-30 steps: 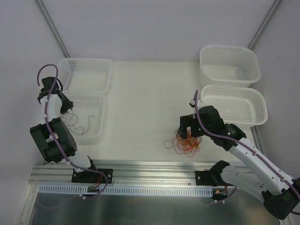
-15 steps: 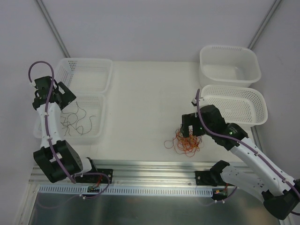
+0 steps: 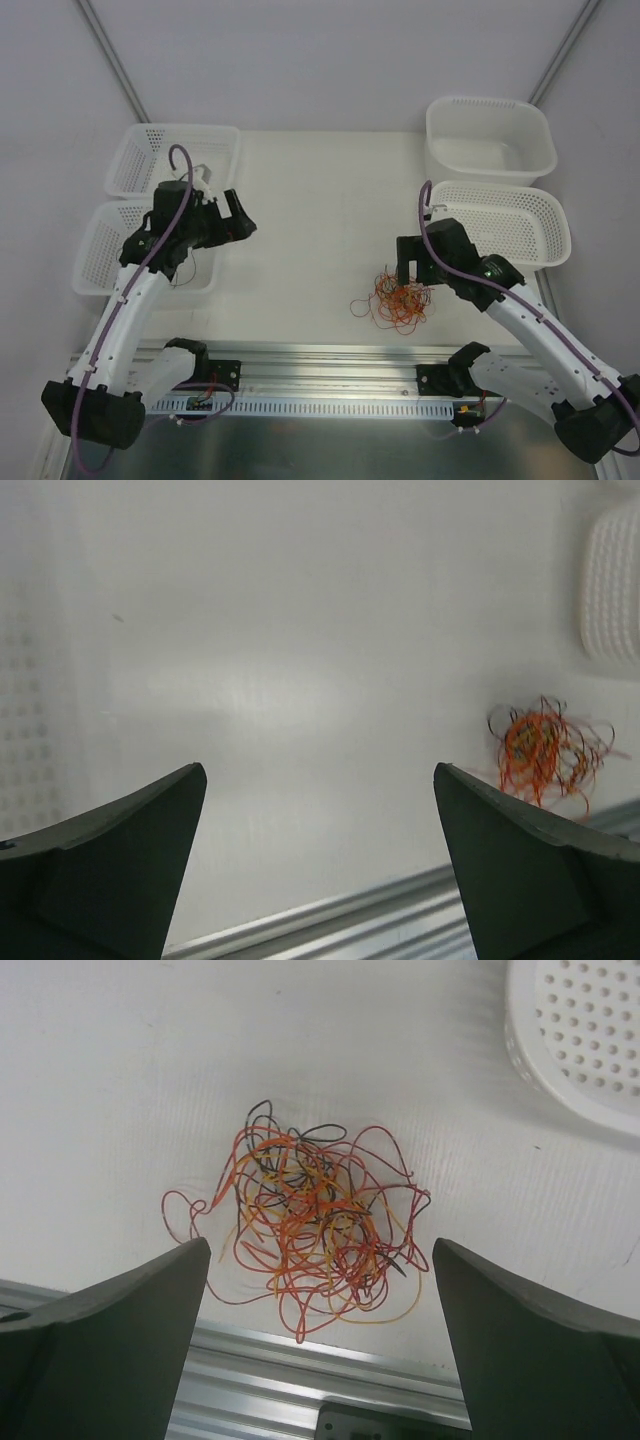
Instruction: Untangle the cables
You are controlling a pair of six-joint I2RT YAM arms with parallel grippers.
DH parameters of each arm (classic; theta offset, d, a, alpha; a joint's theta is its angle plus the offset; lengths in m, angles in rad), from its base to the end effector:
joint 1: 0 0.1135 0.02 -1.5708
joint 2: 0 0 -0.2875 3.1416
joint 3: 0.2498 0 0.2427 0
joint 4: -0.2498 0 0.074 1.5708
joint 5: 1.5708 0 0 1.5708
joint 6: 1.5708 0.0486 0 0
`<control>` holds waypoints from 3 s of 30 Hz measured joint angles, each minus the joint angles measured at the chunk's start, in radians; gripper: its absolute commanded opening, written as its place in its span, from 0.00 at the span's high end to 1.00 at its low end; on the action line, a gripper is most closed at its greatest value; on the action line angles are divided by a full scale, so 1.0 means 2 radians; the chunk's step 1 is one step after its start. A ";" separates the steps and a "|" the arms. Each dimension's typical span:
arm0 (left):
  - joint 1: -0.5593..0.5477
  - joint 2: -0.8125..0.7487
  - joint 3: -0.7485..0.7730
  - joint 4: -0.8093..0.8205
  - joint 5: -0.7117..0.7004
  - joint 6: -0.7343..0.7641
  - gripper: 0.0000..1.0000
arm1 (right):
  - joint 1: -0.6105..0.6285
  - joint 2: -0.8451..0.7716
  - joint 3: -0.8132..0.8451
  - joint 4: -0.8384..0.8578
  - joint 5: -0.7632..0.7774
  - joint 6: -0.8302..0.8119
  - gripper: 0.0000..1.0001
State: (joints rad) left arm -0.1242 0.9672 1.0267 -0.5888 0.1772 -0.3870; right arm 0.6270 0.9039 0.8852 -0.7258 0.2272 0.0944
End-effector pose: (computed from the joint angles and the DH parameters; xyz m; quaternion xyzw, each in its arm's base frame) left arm 0.1906 -0.0324 0.3626 -0.0696 0.8624 -0.1996 0.4601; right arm 0.1422 0.0895 0.3128 -0.1956 0.8899 0.0436 0.4099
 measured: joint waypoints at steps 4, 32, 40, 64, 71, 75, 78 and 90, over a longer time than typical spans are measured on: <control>-0.140 0.016 -0.033 0.020 -0.005 -0.032 0.01 | -0.043 0.005 -0.020 -0.001 -0.001 0.024 0.04; -0.391 0.188 -0.088 0.147 -0.097 -0.230 0.15 | -0.019 0.174 -0.103 0.186 -0.135 0.113 0.83; -0.434 0.285 -0.065 0.154 -0.126 -0.274 0.28 | 0.001 0.166 -0.103 0.214 -0.128 0.176 0.92; -0.438 0.329 -0.060 0.160 -0.214 -0.298 1.00 | 0.011 0.111 -0.115 0.204 -0.076 0.195 0.97; -0.403 0.233 -0.081 0.130 -0.251 -0.254 1.00 | -0.052 0.062 -0.132 0.167 -0.058 0.172 0.97; -0.352 0.153 -0.082 0.088 -0.279 -0.221 1.00 | -0.107 0.030 -0.134 0.140 -0.053 0.148 0.97; -0.311 0.091 -0.080 0.058 -0.290 -0.201 1.00 | -0.131 0.004 -0.130 0.122 -0.062 0.130 0.97; -0.248 -0.008 0.095 -0.047 -0.279 -0.093 1.00 | -0.163 -0.032 -0.052 0.111 -0.126 0.092 0.88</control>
State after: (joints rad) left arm -0.6197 0.9512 1.2167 -0.6819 -0.3801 -0.5735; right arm 0.3000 0.8394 0.7807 -0.5034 -0.0238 0.2779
